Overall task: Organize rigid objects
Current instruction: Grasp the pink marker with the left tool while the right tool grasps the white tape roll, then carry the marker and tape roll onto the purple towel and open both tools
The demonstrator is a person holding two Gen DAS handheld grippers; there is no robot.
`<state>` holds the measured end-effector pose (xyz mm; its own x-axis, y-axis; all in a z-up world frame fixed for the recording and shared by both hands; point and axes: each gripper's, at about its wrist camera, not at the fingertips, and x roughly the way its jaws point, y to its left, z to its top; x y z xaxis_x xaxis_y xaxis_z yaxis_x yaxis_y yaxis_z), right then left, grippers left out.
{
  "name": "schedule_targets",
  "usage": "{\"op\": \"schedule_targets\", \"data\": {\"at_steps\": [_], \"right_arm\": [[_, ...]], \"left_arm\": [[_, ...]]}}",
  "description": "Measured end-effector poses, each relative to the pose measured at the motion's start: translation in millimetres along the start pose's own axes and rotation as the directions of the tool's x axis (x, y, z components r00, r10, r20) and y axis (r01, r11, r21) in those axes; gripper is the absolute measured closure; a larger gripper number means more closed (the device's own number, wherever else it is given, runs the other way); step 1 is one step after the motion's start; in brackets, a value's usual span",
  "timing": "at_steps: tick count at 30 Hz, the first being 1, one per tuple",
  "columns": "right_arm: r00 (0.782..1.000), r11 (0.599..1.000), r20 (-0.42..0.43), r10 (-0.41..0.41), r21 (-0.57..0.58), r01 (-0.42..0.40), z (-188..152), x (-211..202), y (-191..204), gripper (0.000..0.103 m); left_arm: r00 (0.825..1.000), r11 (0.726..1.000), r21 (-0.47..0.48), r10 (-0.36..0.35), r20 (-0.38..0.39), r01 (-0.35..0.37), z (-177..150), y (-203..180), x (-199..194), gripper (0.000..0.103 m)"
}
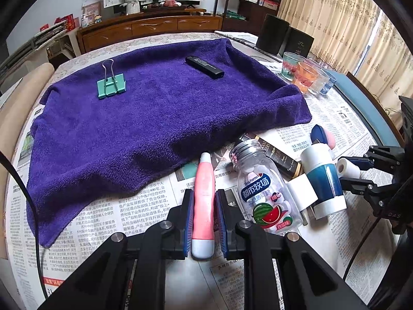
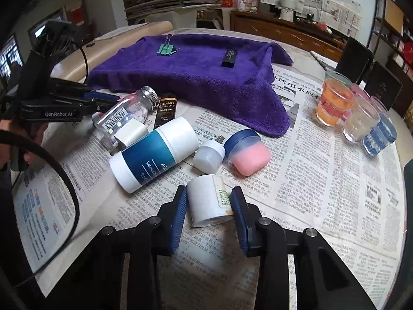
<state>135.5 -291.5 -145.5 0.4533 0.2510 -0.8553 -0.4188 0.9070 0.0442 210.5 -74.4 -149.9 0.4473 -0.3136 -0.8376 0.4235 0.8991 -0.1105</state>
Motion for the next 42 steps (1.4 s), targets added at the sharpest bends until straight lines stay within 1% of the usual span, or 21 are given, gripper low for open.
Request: {"op": "schedule_targets", "data": {"at_steps": [5,12,14,15,17,19,24,29,32,34,36,38,42], "right_arm": [[0.999,0.999,0.03,0.023,0.042,-0.024,3.8,-9.2,-2.1,0.068],[0.997,0.995,0.069,0.041,0.085,-0.046,16.8,-20.5,-4.9,0.068],[0.994,0.995,0.105,0.033,0.092,-0.042,22.6,-26.5,-4.5,0.068],[0.995,0.995,0.097,0.037,0.091,-0.046,26.4,-26.6,-4.6,0.068],[0.994,0.996,0.105,0.014,0.086,-0.023,32.9,-29.0,-4.3,0.068],[0.995,0.996,0.101,0.027,0.087,-0.036,40.0,-29.7,-4.6,0.068],[0.991,0.995,0.129,0.027,0.091,-0.039,66.8,-30.7,-5.0,0.068],[0.989,0.992,0.146,0.036,0.116,-0.053,106.8,-20.4,-11.1,0.068],[0.987,0.989,0.153,0.04,0.138,-0.061,131.3,-9.0,-15.2,0.068],[0.986,0.988,0.166,0.027,0.144,-0.051,146.1,-0.5,-16.6,0.068],[0.99,0.989,0.14,-0.006,0.147,-0.015,160.6,14.9,-19.2,0.068],[0.991,0.987,0.129,-0.021,0.162,-0.001,172.1,30.6,-24.4,0.068],[0.995,0.982,0.07,-0.064,0.184,0.05,183.6,64.4,-37.1,0.068]], "left_arm": [[1.0,1.0,-0.016,-0.007,0.009,0.007,0.4,-0.8,-8.5,0.086],[0.999,0.999,-0.036,-0.011,0.045,0.012,9.7,4.8,-40.5,0.086],[0.998,0.999,-0.037,0.007,0.058,-0.005,14.9,7.8,-51.7,0.086],[0.998,0.999,-0.037,0.013,0.061,-0.011,16.8,8.9,-55.1,0.086],[0.997,0.999,-0.05,0.018,0.075,-0.014,23.7,15.4,-65.0,0.086],[0.996,0.998,-0.064,0.023,0.089,-0.017,30.3,22.7,-72.4,0.086],[0.992,0.996,-0.077,0.051,0.12,-0.042,52.5,41.5,-84.7,0.086],[0.988,0.991,-0.122,0.079,0.133,-0.063,70.1,68.1,-77.4,0.086],[0.988,0.986,-0.158,0.08,0.133,-0.059,77.1,85.4,-65.7,0.086],[0.989,0.984,-0.17,0.083,0.123,-0.061,80.4,93.2,-55.7,0.086],[0.99,0.981,-0.184,0.088,0.109,-0.067,82.7,101.2,-41.7,0.086],[0.992,0.979,-0.191,0.088,0.094,-0.069,82.6,106.3,-31.7,0.086],[0.994,0.974,-0.214,0.092,0.066,-0.076,81.0,118.4,-9.6,0.086]]}}
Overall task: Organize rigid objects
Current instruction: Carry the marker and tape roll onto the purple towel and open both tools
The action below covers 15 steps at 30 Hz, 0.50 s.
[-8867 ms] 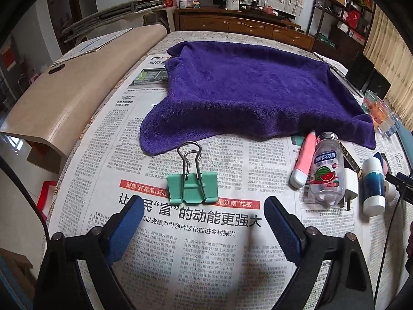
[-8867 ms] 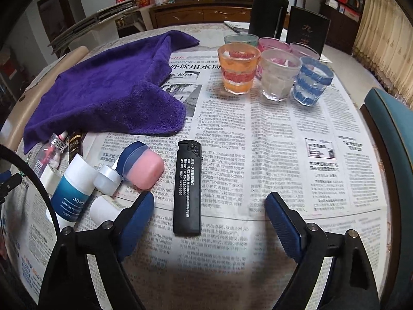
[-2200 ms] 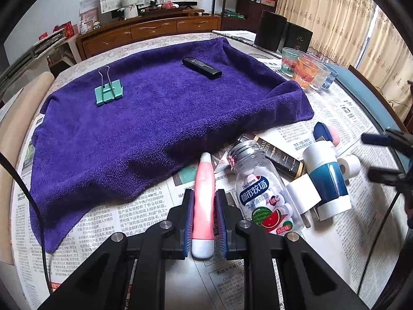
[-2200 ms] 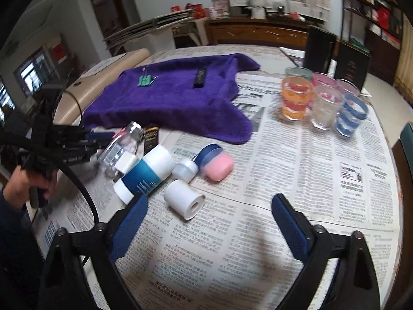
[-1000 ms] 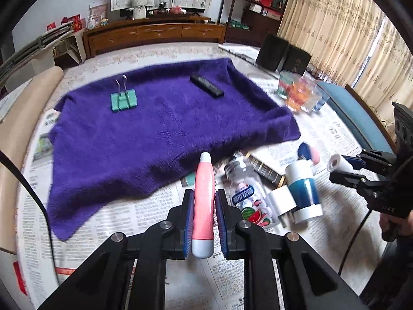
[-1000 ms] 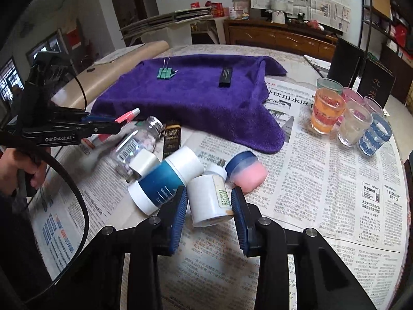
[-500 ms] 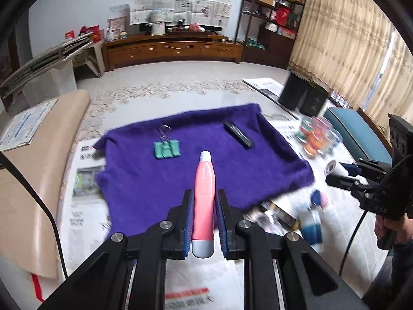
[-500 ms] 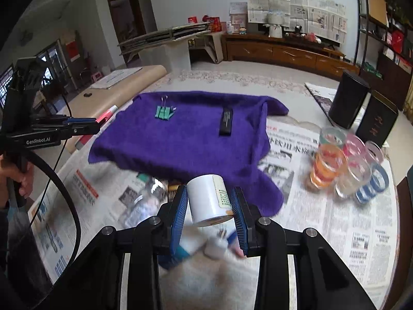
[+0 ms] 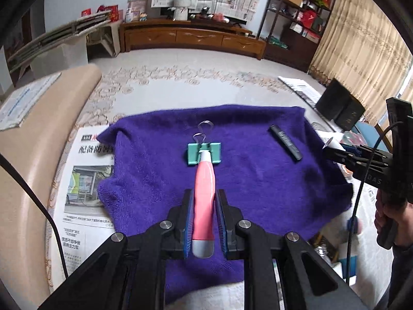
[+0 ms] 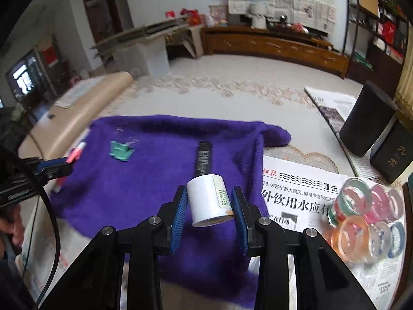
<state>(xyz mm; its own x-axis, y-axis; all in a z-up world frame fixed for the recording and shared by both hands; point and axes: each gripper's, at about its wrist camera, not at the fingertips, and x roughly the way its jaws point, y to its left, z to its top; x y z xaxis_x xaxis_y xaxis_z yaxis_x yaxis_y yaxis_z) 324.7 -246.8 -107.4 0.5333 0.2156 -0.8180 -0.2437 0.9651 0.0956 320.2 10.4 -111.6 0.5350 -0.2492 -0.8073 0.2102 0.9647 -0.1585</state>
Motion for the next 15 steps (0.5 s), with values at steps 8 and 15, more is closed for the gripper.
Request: {"op": "schedule_targets", "data": {"at_steps": [8,15], "right_arm": [[0.996,0.996,-0.051,-0.072,-0.055,0.069,-4.0,37.7,-1.4,0.068],[0.986,0.983,-0.084,-0.145,-0.125,0.134,-3.1,48.1,12.2,0.068]], "left_arm": [[0.998,0.998,0.02,0.058,-0.03,-0.057,1.2,5.6,22.1,0.086],[0.995,0.996,0.036,0.084,-0.048,-0.083,0.5,5.9,29.4,0.086]]}}
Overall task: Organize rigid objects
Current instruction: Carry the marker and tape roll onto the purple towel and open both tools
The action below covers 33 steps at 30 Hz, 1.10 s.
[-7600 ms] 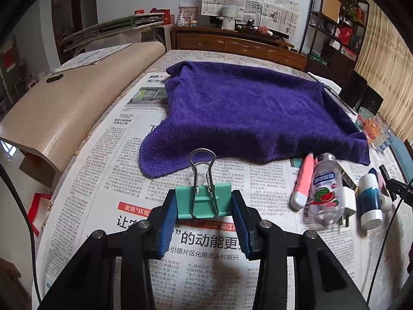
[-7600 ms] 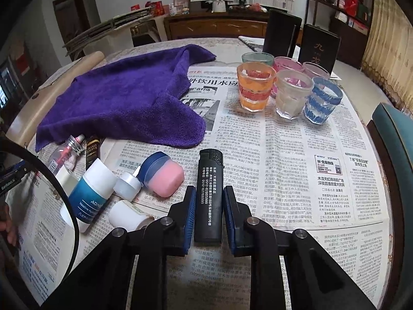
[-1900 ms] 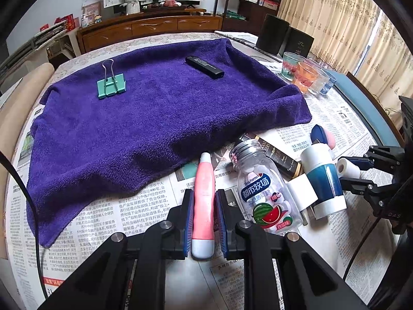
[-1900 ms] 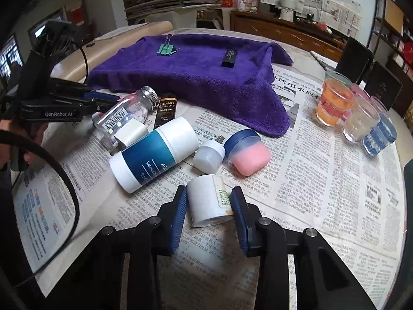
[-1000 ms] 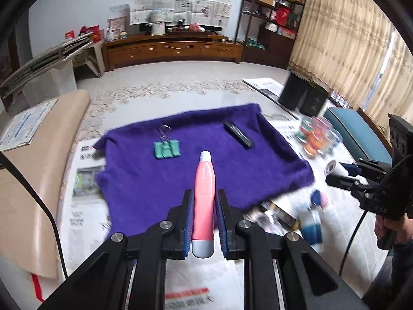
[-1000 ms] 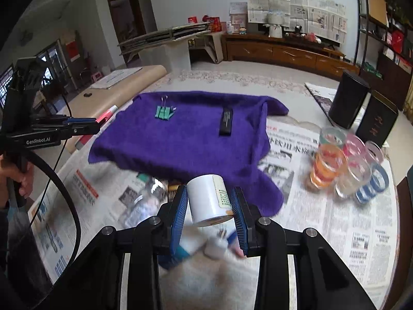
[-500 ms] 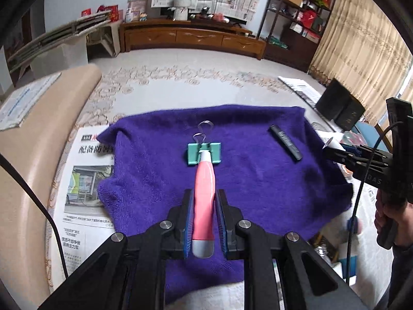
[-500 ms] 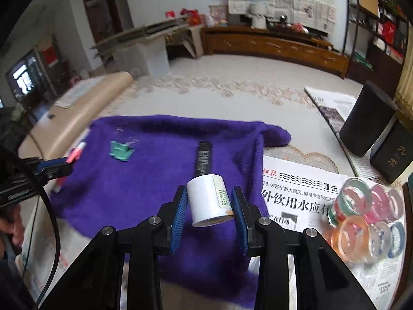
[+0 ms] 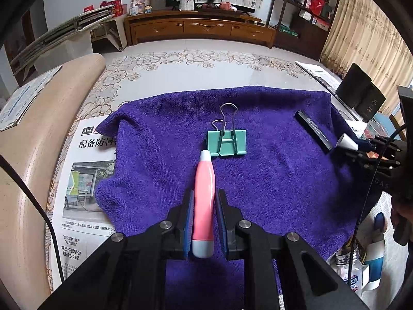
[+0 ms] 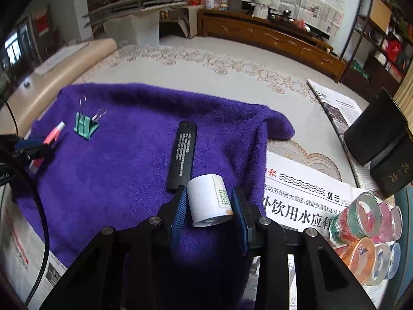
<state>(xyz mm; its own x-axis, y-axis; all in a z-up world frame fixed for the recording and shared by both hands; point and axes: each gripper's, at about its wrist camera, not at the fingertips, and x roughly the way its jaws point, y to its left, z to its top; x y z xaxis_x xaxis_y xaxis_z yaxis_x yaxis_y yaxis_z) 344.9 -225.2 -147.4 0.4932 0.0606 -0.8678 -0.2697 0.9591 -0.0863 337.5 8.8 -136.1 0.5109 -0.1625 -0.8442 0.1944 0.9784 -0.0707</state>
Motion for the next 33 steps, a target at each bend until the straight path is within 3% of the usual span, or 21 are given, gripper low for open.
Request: {"op": "schedule_targets", "data": {"at_steps": [15,22,25,27,31,33], "right_arm": [[0.999,0.999,-0.026,-0.022,-0.029,0.021,-5.3,3.6,9.6,0.068],[1.0,0.998,-0.023,0.012,-0.059,-0.014,-7.5,2.6,7.3,0.066],[0.998,0.996,-0.025,0.054,-0.076,-0.056,-8.0,0.9,6.8,0.06],[0.997,0.993,-0.028,0.079,-0.083,-0.081,-8.5,-0.5,7.8,0.055],[0.996,0.992,-0.032,0.079,-0.093,-0.082,-12.5,-5.0,9.5,0.053],[0.997,0.993,-0.028,0.077,-0.09,-0.079,-14.0,-9.1,9.7,0.051]], "left_arm": [[0.998,0.998,0.039,0.047,-0.042,-0.045,-1.0,-4.0,11.4,0.086],[0.996,0.995,0.078,0.072,-0.047,-0.068,-1.5,-9.3,11.2,0.084],[0.992,0.99,0.091,0.114,-0.049,-0.109,-0.4,-9.5,11.4,0.072],[0.99,0.988,0.087,0.129,-0.051,-0.125,-0.4,-6.9,11.1,0.058],[0.995,0.995,0.055,0.092,-0.048,-0.089,-0.7,-0.1,8.9,0.05],[0.996,0.996,0.054,0.079,-0.042,-0.077,-1.3,-2.1,6.2,0.04]]}}
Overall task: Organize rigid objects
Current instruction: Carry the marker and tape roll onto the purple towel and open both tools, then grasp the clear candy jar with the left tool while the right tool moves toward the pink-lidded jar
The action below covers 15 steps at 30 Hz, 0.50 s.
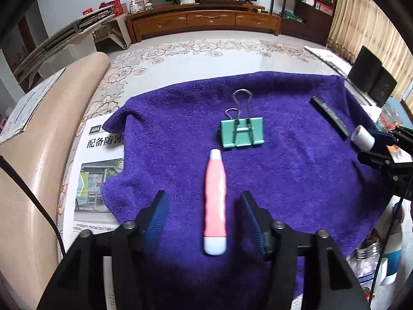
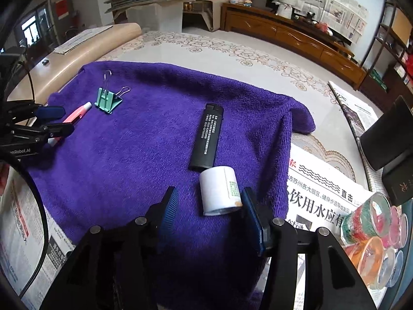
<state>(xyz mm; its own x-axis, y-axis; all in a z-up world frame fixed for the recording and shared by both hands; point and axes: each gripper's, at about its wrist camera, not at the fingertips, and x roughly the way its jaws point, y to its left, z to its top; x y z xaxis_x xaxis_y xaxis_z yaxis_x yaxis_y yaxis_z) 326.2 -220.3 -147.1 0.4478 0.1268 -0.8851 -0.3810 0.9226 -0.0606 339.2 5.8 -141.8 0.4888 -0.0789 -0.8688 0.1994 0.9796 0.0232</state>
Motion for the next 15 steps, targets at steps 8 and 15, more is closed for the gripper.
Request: {"op": "schedule_targets", "data": {"at_steps": [8,15], "right_arm": [[0.996,0.997,0.079,-0.043,0.062,0.038,-6.2,-46.5,1.6,0.012],[0.994,0.981,0.104,-0.034,0.192,0.013,-33.6,-96.5,-13.9,0.0]], "left_arm": [[0.995,1.0,-0.001,-0.014,0.095,0.014,-9.2,-18.9,-51.7,0.002],[0.991,0.997,-0.022,-0.072,0.109,0.075,-37.8,-48.0,-100.6,0.0]]}}
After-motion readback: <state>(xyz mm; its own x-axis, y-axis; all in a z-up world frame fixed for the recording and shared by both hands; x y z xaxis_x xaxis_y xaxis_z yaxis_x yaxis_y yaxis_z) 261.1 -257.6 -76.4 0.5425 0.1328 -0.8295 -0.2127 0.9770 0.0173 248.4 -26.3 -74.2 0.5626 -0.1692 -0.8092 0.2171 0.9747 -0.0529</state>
